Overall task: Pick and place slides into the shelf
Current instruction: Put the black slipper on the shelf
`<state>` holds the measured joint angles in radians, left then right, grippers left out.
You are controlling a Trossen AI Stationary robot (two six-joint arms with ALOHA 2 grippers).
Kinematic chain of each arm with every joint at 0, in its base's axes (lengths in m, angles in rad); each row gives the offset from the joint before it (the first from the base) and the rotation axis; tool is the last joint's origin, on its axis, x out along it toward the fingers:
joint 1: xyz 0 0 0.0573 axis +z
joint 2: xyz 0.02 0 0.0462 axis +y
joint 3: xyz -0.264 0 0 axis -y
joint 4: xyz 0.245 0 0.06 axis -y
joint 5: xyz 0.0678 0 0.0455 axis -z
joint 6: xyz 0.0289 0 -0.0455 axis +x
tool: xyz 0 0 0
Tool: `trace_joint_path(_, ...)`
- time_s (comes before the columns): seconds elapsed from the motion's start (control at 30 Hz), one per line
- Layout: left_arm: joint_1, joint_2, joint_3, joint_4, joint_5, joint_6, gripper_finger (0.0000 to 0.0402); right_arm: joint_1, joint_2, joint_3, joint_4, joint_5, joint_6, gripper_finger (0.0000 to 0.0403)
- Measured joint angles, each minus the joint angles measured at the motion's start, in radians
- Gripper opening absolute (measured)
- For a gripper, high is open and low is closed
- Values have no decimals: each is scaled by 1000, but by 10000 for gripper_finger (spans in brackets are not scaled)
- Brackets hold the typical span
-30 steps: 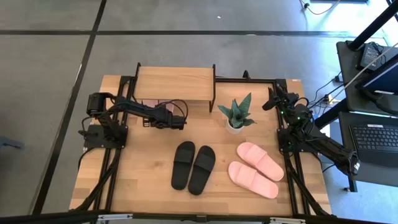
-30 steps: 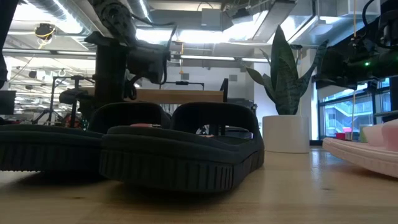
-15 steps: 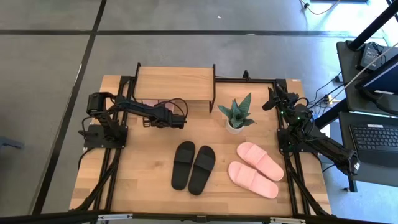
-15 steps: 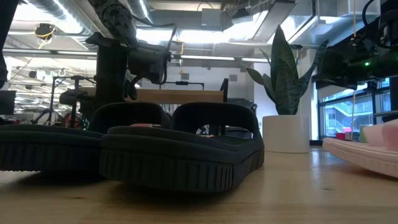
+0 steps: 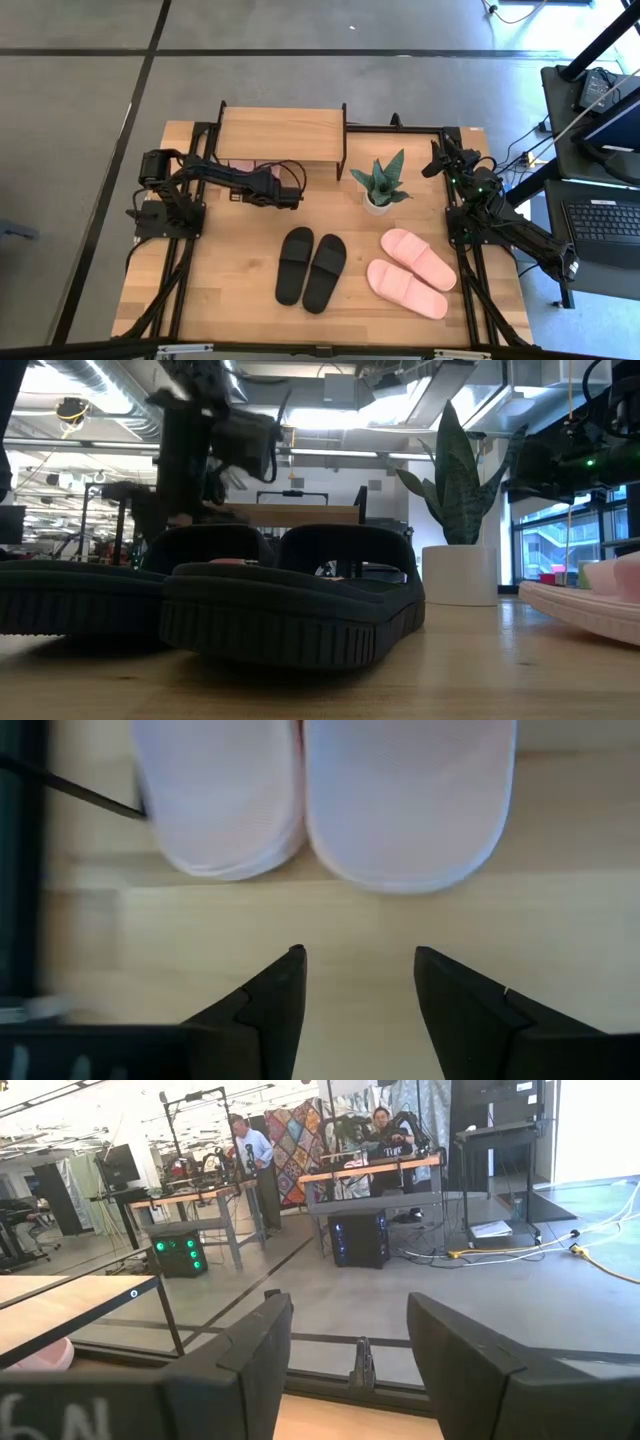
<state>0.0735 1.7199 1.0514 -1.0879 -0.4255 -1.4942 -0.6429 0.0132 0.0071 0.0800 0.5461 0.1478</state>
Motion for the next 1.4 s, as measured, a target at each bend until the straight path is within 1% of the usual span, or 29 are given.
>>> trace_joint_path(0.13, -49, 0, 112, -233, -3, 15, 176, 0, 0, 0, 0, 0, 0, 200)
trace_joint_path(0.23, -82, 0, 206, -426, -60, 7, 176, 0, 0, 0, 0, 0, 3, 200)
trace_joint_path(0.3, -99, -1, 270, -490, -104, 24, 176, 0, 0, 0, 0, 0, 3, 200)
trace_joint_path(0.33, -108, -6, 294, -488, -123, 72, 176, 0, 0, 0, 0, 0, 4, 200)
trace_joint_path(0.47, -166, -53, 371, -384, -180, 339, 176, 0, 0, 0, 0, 0, 14, 200)
trace_joint_path(0.6, -225, -77, 420, -288, -193, 581, 176, 1, -1, 0, 0, 0, 69, 200)
trace_joint_path(0.7, -267, -89, 428, -195, -156, 745, 176, 2, 1, 0, 0, -14, 106, 200)
trace_joint_path(0.77, -296, -84, 427, -154, -140, 821, 176, 6, 1, 0, 0, -29, 128, 200)
trace_joint_path(0.83, -317, -84, 426, -137, -158, 849, 176, 6, 2, 0, 0, -63, 154, 200)
trace_joint_path(0.93, -322, -76, 426, -106, -185, 850, 176, 6, 2, 0, -2, -110, 162, 200)
trace_joint_path(1.03, -337, -78, 426, -107, -148, 759, 176, 6, 2, 0, -4, -130, 163, 200)
trace_joint_path(1.1, -374, -77, 426, -105, -115, 757, 176, 6, 2, 0, -4, -130, 164, 200)
trace_joint_path(1.17, -418, -77, 426, -77, -52, 811, 176, 6, 2, 0, -4, -130, 163, 200)
trace_joint_path(1.23, -466, -80, 426, -15, 56, 912, 176, 6, 3, 0, -5, -130, 163, 200)
trace_joint_path(1.27, -490, -82, 425, 28, 94, 965, 176, 6, 4, 0, -5, -130, 163, 200)
trace_joint_path(1.33, -536, -85, 425, 129, 96, 1026, 176, 6, 4, 0, -6, -130, 163, 200)
trace_joint_path(1.4, -563, -85, 415, 185, 99, 1057, 176, 6, 4, 0, -6, -130, 161, 200)
